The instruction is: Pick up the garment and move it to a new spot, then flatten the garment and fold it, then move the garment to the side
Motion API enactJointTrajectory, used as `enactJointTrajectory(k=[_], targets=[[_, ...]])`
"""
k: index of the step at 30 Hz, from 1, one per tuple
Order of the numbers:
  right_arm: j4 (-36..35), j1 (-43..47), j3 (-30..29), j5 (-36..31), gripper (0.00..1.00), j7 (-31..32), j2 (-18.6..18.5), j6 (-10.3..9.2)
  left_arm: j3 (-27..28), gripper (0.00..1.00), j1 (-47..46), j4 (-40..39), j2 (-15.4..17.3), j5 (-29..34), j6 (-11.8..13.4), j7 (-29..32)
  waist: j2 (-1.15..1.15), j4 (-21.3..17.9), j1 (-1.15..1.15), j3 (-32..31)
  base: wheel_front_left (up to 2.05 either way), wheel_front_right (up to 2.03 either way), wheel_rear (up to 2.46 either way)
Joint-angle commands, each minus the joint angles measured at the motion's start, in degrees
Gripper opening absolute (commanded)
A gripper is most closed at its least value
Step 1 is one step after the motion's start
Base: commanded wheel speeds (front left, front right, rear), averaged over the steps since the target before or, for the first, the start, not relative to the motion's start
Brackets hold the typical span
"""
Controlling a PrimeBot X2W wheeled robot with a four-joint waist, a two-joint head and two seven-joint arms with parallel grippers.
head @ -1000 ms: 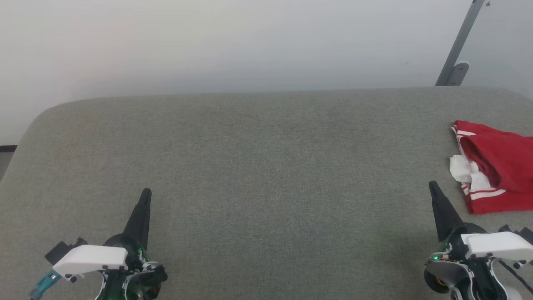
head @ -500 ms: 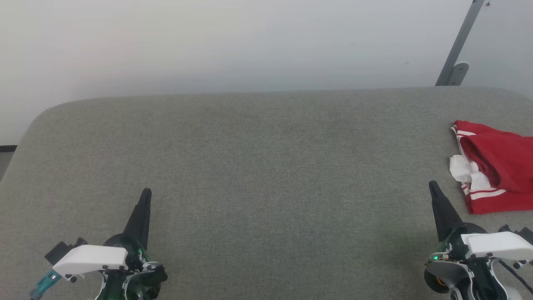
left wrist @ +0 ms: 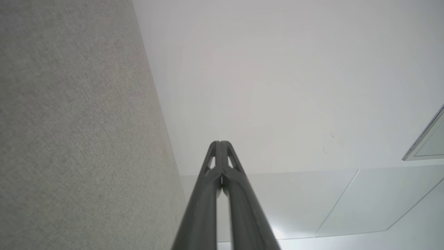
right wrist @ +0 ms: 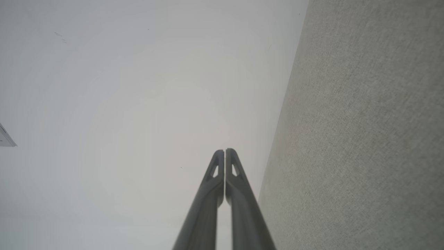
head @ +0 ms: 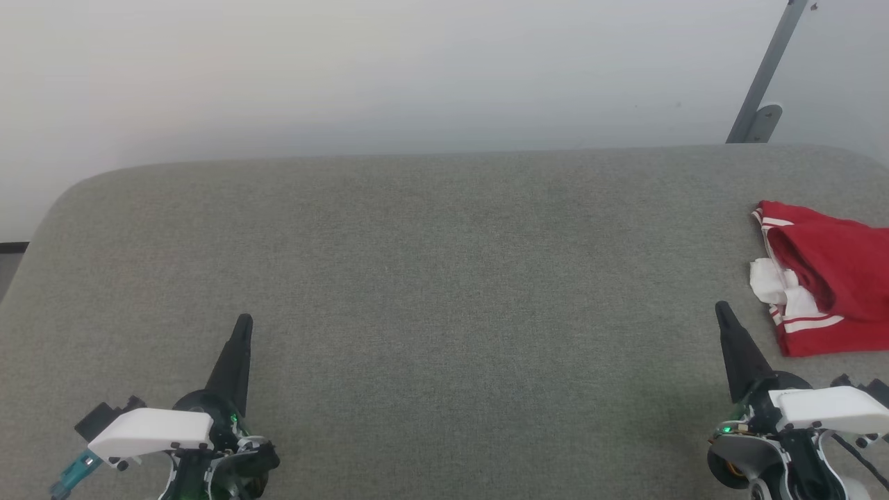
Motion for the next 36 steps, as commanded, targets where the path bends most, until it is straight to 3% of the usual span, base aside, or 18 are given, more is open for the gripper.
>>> enactJointTrajectory(k=[1, 36], targets=[[0.21, -0.28, -0.02, 0.25, 0.0, 0.09, 0.22, 0.02, 0.0, 0.0, -0.63, -0.05, -0.16, -0.19, -0.16, 0.17, 0.0, 0.0, 0.0, 0.0, 0.0, 0.0, 0.0], [0.21, -0.28, -0.02, 0.26, 0.0, 0.08, 0.21, 0.02, 0.01, 0.0, -0.63, -0.05, -0.16, -0.2, -0.16, 0.16, 0.0, 0.0, 0.0, 0.0, 0.0, 0.0, 0.0]])
